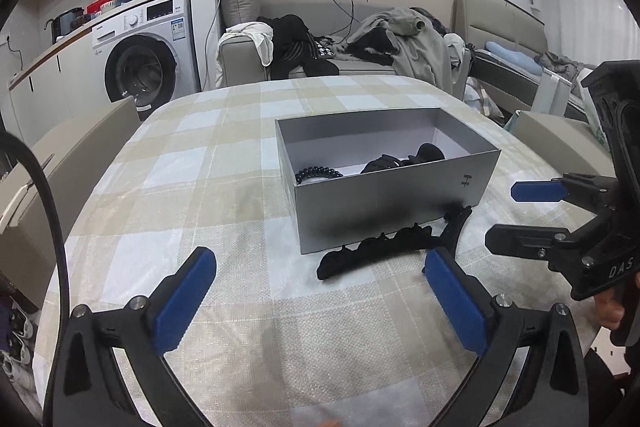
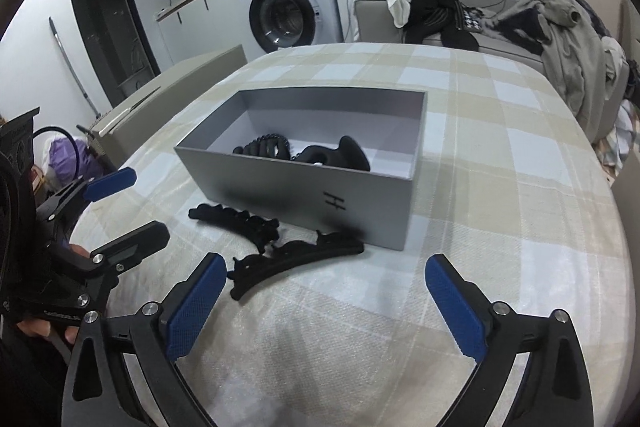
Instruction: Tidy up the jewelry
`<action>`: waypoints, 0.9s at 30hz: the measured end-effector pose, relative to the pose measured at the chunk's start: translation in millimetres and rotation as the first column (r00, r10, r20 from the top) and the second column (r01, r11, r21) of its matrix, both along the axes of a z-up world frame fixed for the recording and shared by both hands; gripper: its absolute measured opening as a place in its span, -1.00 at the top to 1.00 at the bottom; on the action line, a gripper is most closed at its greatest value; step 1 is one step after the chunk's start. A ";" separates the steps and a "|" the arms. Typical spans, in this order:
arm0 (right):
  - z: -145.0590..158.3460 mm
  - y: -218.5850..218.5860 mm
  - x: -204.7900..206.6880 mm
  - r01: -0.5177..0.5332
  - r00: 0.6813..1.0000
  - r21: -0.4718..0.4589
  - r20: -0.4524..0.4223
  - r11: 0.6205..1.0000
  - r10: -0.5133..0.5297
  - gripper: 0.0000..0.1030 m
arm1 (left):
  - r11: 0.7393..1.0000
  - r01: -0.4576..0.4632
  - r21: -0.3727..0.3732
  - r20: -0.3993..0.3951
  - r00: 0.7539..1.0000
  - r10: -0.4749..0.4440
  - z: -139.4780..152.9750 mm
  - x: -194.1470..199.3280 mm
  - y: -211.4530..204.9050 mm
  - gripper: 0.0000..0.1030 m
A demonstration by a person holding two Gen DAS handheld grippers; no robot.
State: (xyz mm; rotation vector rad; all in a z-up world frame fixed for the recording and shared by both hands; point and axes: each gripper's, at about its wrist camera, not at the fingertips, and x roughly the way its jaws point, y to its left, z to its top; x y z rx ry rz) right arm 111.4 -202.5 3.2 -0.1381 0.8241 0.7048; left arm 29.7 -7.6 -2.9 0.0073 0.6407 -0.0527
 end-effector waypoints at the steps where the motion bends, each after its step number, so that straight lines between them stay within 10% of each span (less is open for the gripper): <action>1: -0.7 1.6 0.2 -0.005 1.000 -0.003 -0.004 1.000 0.005 -0.95 | 1.000 0.000 -0.002 0.000 1.000 0.000 0.0 0.1 0.8 -0.98; 27: -22.3 48.1 -3.0 -0.035 0.999 -0.154 -0.001 0.988 0.035 -0.95 | 0.995 -0.050 -0.081 0.010 0.999 0.051 -2.3 -8.1 24.0 -0.98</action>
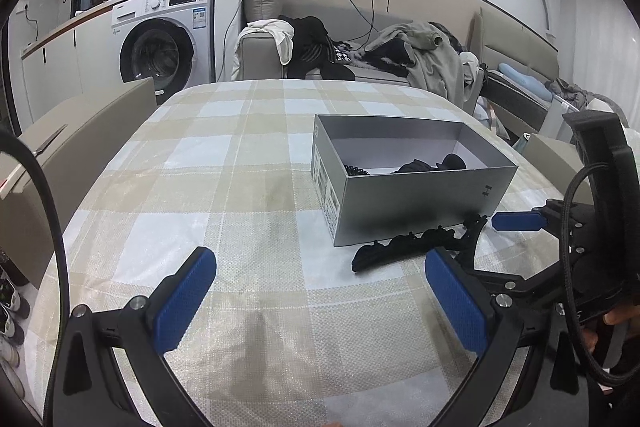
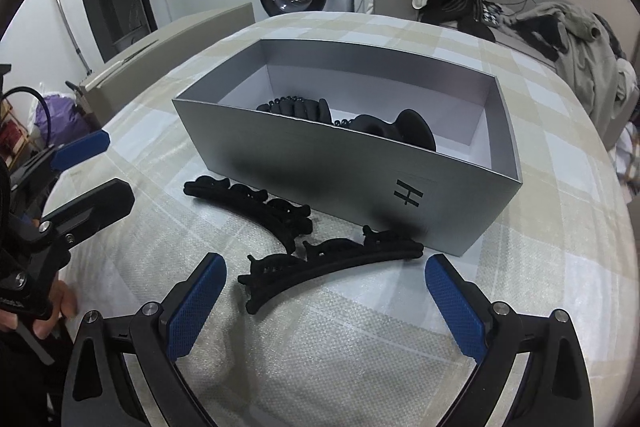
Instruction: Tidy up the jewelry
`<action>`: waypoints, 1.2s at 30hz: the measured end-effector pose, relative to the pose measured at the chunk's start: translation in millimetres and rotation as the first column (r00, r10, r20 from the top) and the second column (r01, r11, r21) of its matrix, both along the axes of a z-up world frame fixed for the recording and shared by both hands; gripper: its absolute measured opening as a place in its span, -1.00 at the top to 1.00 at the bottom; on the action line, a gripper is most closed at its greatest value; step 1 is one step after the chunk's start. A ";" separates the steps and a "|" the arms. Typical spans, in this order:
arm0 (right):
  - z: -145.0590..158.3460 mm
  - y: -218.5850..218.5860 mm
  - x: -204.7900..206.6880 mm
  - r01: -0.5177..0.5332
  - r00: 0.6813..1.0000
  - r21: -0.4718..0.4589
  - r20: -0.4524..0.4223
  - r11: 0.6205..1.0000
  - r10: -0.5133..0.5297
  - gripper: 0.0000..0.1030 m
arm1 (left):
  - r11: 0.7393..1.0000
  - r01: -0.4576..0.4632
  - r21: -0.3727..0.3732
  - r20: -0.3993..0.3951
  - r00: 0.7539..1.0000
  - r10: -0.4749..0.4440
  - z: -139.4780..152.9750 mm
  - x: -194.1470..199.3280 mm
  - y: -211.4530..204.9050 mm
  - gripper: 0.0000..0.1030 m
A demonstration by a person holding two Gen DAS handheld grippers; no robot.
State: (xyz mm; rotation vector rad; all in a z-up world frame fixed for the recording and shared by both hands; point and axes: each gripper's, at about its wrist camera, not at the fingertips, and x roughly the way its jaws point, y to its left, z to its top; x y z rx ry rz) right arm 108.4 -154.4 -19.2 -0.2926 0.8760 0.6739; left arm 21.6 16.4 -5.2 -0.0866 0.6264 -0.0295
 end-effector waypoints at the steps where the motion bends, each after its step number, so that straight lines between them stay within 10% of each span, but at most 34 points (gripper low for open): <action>1: -0.6 0.2 0.0 0.003 1.000 -0.010 0.005 1.000 -0.003 -0.95 | 1.000 0.001 0.007 0.001 1.000 -0.001 0.1 -0.1 -1.2 -0.98; 36: -0.1 -33.1 5.2 0.079 0.997 -0.068 0.031 0.995 -0.077 -0.92 | 1.000 0.013 0.020 -0.009 1.000 -0.013 -0.2 0.5 -3.9 -0.98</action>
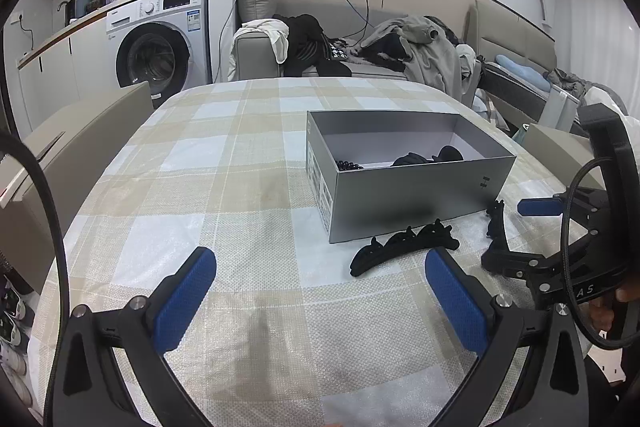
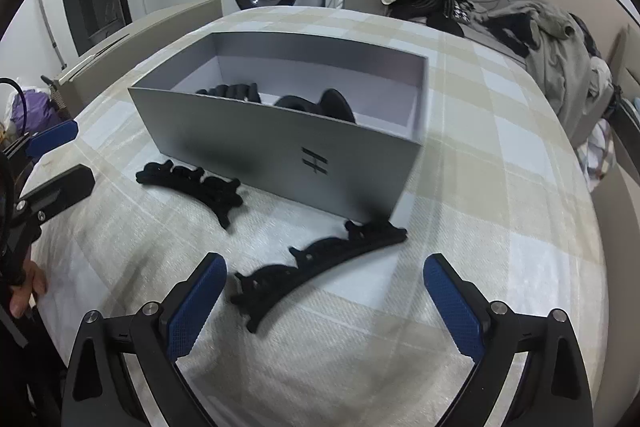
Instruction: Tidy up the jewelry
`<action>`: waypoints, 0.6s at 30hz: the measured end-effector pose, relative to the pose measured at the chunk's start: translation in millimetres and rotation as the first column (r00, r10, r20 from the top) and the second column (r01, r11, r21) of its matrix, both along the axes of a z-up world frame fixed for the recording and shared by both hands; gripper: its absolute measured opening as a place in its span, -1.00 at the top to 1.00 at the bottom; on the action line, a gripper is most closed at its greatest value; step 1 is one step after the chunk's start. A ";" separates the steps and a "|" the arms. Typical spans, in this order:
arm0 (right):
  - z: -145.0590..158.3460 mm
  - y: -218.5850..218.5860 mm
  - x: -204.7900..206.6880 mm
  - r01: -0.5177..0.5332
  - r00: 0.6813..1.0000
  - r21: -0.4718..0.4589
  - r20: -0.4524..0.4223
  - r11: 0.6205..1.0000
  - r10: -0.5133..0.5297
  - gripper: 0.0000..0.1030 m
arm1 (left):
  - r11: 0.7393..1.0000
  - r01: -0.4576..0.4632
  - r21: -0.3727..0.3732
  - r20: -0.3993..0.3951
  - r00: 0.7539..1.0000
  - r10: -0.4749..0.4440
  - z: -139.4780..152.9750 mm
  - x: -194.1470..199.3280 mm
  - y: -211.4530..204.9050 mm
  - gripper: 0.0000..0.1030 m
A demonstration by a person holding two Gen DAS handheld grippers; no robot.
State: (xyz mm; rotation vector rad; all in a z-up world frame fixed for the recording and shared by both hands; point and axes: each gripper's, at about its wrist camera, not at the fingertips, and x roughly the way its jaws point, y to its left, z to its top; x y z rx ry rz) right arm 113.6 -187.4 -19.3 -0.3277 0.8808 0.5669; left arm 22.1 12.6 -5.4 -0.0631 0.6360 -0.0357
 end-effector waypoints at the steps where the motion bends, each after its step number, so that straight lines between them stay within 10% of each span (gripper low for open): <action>1: -0.5 -4.9 0.0 0.008 1.000 0.002 -0.007 1.000 -0.008 -0.92 | 1.000 0.000 0.001 0.000 1.000 0.000 0.0 0.0 -0.1 -0.98; 12: 5.5 -39.8 -0.8 0.063 0.998 0.050 -0.030 0.997 -0.062 -0.87 | 1.000 0.003 0.012 0.000 1.000 -0.003 -1.2 -0.2 -2.0 -0.98; 18: 3.5 -23.9 -5.2 0.016 1.000 0.045 -0.025 0.999 -0.014 -0.42 | 1.000 0.003 0.013 0.001 1.000 -0.003 -1.2 -0.3 -2.2 -0.98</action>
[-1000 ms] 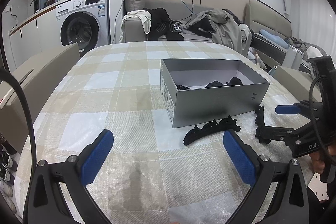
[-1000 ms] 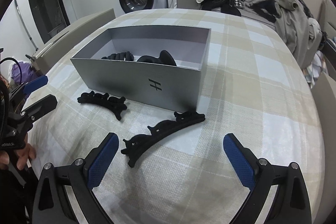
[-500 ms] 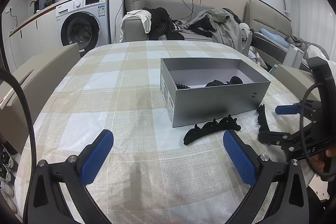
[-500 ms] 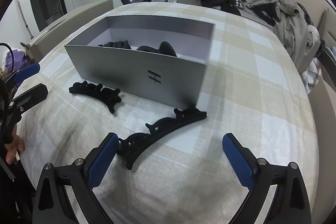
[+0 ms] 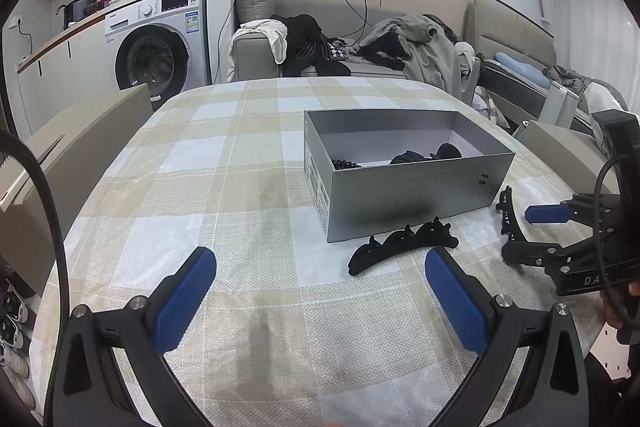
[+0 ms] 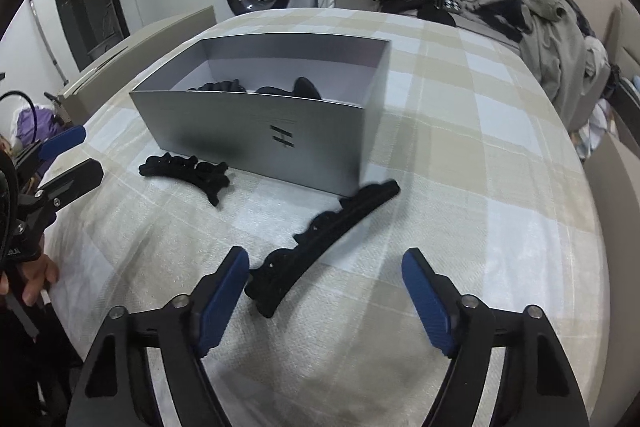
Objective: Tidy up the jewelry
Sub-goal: 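Grasp the long black claw clip with the right gripper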
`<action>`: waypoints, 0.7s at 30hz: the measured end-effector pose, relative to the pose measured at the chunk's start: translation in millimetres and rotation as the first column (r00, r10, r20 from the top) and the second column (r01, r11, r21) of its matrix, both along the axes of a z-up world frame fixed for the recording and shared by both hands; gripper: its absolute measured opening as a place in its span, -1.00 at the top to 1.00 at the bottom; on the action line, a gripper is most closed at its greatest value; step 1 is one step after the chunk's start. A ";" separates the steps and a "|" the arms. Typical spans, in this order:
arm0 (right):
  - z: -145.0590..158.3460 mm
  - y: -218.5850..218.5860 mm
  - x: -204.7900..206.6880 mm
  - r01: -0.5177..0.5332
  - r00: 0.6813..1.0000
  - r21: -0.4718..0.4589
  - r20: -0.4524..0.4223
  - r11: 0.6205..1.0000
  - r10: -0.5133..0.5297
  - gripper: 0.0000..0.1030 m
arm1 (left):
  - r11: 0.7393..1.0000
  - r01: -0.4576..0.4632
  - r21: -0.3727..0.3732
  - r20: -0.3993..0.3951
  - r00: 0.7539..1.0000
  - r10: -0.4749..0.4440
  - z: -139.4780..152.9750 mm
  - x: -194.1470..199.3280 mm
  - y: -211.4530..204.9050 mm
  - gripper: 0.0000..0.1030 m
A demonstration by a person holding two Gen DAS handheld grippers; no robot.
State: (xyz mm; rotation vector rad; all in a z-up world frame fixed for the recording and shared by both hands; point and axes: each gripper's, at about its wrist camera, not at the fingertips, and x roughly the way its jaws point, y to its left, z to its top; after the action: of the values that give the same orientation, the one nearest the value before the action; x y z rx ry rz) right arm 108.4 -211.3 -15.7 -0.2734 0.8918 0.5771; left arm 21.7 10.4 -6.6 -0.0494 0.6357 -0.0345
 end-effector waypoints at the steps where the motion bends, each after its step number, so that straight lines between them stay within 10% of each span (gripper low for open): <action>1: -0.2 3.8 -0.5 -0.001 1.000 -0.010 0.011 1.000 0.001 -0.32 | 1.000 0.000 0.001 0.000 1.000 0.000 0.1 0.0 0.0 -0.98; 14: 4.3 0.9 10.1 0.037 0.999 0.024 -0.008 0.999 -0.037 0.51 | 1.000 0.000 0.007 0.001 1.000 0.000 -0.2 -1.1 -1.4 -0.98; 21: 5.0 -12.8 1.3 0.041 0.999 0.070 -0.037 0.997 -0.038 0.62 | 1.000 -0.001 0.002 -0.001 1.000 0.001 -0.3 -1.1 -2.2 -0.98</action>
State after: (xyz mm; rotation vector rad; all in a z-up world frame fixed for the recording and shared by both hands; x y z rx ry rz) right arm 109.7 -224.1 -10.8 -0.1817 0.9077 0.5770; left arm 20.6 8.2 -6.9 -0.0481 0.6365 -0.0335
